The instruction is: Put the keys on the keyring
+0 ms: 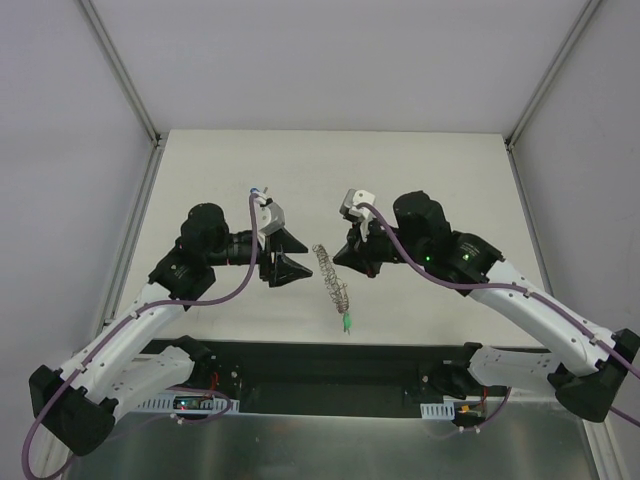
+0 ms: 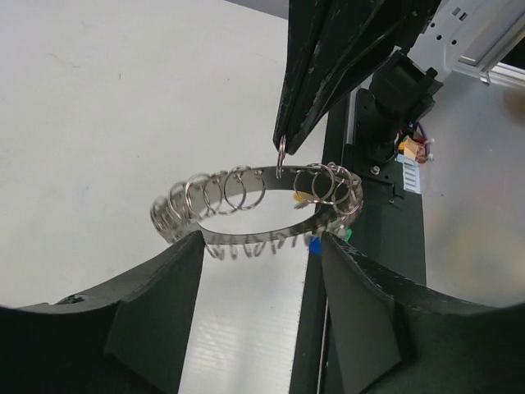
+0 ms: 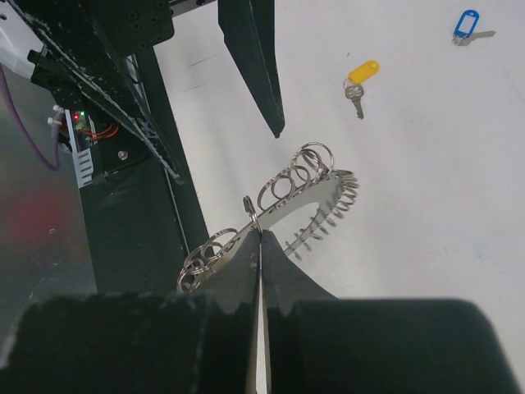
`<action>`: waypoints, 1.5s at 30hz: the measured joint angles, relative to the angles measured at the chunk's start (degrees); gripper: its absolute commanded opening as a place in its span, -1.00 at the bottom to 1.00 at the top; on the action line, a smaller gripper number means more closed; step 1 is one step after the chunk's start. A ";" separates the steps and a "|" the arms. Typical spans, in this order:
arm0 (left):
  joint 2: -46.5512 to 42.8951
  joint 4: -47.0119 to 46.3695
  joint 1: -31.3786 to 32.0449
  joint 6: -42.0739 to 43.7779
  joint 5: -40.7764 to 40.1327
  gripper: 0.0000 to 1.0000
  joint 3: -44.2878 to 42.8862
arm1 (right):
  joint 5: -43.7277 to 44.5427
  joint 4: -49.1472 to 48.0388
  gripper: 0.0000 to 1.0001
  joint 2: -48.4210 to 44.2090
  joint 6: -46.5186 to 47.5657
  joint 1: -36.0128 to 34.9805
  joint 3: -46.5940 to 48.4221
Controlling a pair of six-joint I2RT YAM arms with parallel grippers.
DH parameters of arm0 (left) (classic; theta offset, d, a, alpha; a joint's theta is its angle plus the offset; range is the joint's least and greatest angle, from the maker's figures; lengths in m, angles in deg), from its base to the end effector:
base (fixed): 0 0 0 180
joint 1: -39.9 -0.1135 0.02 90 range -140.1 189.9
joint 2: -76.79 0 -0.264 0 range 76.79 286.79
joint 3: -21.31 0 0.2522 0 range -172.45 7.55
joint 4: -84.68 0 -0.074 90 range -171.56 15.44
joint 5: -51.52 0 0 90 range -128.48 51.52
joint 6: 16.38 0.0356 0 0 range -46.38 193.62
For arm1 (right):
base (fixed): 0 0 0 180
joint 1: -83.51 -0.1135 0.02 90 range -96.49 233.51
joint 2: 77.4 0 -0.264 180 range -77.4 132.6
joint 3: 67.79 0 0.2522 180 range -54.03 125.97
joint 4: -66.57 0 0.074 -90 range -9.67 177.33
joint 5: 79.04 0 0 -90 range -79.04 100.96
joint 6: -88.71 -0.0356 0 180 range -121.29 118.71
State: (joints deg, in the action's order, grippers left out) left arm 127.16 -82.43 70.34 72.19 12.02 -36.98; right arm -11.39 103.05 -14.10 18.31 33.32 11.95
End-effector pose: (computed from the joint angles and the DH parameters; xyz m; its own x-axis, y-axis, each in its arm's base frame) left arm 0.1565 -0.1238 0.3432 -0.0993 0.0399 -0.9943 0.9829 0.1600 -0.0917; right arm 0.1456 0.1959 0.3841 0.1084 -0.3546 -0.9287 -0.9584 0.2110 -0.1924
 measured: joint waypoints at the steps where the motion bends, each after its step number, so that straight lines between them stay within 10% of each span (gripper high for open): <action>1: 0.20 -0.57 0.42 0.22 0.07 0.08 0.00 | -0.26 0.37 -0.98 0.09 0.09 -0.11 0.17; 45: 3.63 -5.84 9.62 -0.90 -2.25 -0.78 -2.21 | 2.86 7.30 -0.98 1.44 2.19 -4.76 4.22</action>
State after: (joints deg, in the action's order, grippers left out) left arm 130.79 -88.26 79.96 71.29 9.77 -39.19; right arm -8.53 110.35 -12.65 20.49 28.55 16.16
